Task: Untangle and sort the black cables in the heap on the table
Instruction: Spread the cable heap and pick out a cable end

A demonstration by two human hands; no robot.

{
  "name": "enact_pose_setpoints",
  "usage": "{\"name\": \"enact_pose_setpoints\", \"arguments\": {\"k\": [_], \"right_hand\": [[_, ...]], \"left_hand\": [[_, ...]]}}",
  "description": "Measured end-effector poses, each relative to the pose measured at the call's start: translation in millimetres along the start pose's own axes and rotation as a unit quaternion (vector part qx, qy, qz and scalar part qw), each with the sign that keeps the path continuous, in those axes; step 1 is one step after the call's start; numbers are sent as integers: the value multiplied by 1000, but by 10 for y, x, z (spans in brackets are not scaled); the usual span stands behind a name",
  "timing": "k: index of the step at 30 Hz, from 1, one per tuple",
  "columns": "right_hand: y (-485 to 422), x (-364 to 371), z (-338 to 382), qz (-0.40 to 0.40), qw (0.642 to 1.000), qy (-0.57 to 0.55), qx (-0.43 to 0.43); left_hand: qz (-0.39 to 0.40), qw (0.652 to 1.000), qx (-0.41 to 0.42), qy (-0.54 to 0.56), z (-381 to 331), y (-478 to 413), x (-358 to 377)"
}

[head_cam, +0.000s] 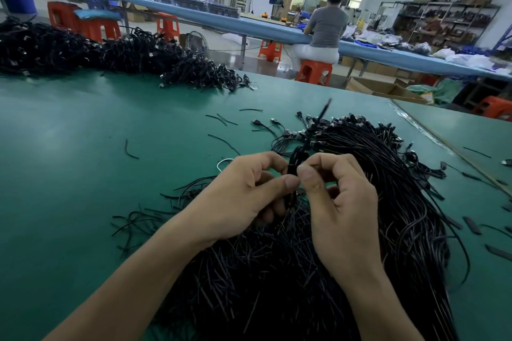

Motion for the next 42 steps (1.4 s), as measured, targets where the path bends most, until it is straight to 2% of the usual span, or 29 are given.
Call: {"name": "enact_pose_setpoints", "arguments": {"k": [4, 10, 13, 15, 19, 21, 23, 25, 28, 30, 32, 36, 38, 42], "right_hand": [[-11, 15, -39, 11, 992, -92, 83], [-30, 40, -82, 53, 935, -270, 225], [-9, 77, -63, 94, 947, -233, 199], [21, 108, -59, 117, 958, -194, 176], [1, 71, -148, 87, 959, -174, 206], [-12, 45, -195, 69, 956, -173, 226], [-9, 37, -231, 61, 955, -172, 235], [-14, 36, -238, 57, 951, -187, 240], [-35, 37, -214, 64, 944, -216, 240], [-45, 27, -212, 62, 955, -191, 220], [-52, 22, -212, 60, 966, -164, 191], [-54, 9, -208, 33, 977, -149, 150], [-36, 26, -212, 26, 982, -133, 133], [-33, 2, -217, -8, 984, -126, 122]], "left_hand": [[-46, 997, 60, 34, -33, 30, 22], [-83, 984, 150, 47, -103, 50, 40], [-104, 983, 137, 64, -132, 49, 23], [-146, 974, 174, -1, -156, 60, -6], [-123, 977, 176, 12, -141, 62, 2], [-130, 973, 189, -32, -117, 69, 7], [-173, 940, 252, -155, -118, 95, 9], [-218, 888, 324, -241, -168, 125, 16], [-238, 842, 414, -253, -193, 174, 34], [-230, 828, 444, -253, -204, 195, 57], [-189, 843, 442, -241, -200, 210, 82], [-125, 905, 361, -187, -182, 213, 50], [-152, 907, 337, -201, -182, 201, 42], [-215, 885, 304, -280, -155, 138, 23]]}}
Point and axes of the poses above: each hand's wrist, its own y-axis away from the middle knuckle, its own x-axis out of the palm, z = x × y, the point moved 4 cm from there along -y, towards the middle knuckle, and after that the axes turned 12 degrees about -z, right-handed, at the moved point
